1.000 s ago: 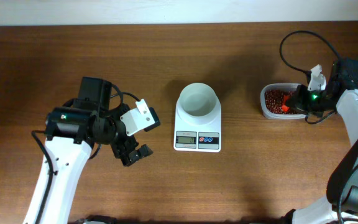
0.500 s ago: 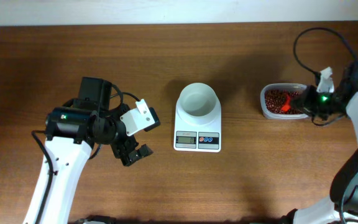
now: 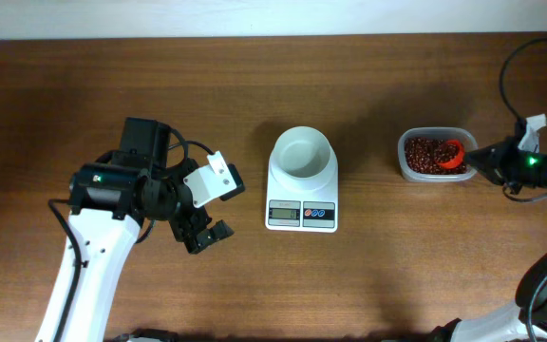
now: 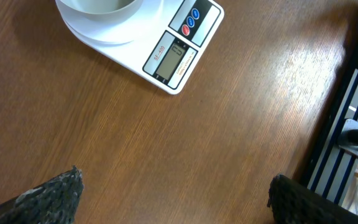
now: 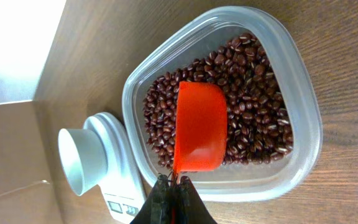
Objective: Scoop and weigh 50g on scale
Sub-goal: 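Lift the filled scoop and carry it left over the scale bowl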
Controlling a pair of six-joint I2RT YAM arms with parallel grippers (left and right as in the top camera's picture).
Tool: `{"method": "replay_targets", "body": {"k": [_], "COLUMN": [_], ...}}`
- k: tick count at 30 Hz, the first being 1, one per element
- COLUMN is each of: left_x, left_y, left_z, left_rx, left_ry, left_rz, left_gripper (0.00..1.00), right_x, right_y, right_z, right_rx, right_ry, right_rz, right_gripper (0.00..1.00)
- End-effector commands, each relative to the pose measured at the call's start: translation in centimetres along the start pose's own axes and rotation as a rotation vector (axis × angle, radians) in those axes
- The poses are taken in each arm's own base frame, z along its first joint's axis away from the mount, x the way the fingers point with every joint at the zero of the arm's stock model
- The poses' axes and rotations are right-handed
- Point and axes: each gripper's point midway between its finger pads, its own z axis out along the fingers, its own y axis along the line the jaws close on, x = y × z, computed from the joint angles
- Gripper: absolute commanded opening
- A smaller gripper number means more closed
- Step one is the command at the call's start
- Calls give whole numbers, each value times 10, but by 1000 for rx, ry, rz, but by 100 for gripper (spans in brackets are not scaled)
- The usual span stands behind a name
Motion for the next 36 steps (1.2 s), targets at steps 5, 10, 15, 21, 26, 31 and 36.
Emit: {"method": "replay_targets", "body": {"k": [5, 10, 15, 21, 26, 31, 36], "left_x": [-6, -6, -6, -6, -6, -6, -6], "left_y": [1, 1, 1, 1, 1, 1, 1], "left_z": [-3, -4, -3, -3, -4, -3, -3], "left_rx": [-1, -2, -1, -1, -1, -1, -1], "left_ry": [-22, -22, -22, -22, -23, -22, -22], "left_rz": [18, 18, 18, 18, 18, 18, 18], "left_gripper": [99, 99, 99, 99, 99, 99, 99], "right_x": [-3, 0, 1, 3, 3, 14, 36], "right_y": [0, -2, 10, 24, 42, 69, 110], "right_z": [-24, -34, -36, -37, -41, -26, -4], "right_rx": [-136, -168, -239, -311, -407, -465, -550], "right_ry": [-38, -43, -42, -32, -31, 33, 143], "right_rz": [27, 61, 51, 60, 58, 19, -36], "right_gripper": [4, 4, 4, 4, 4, 4, 4]}}
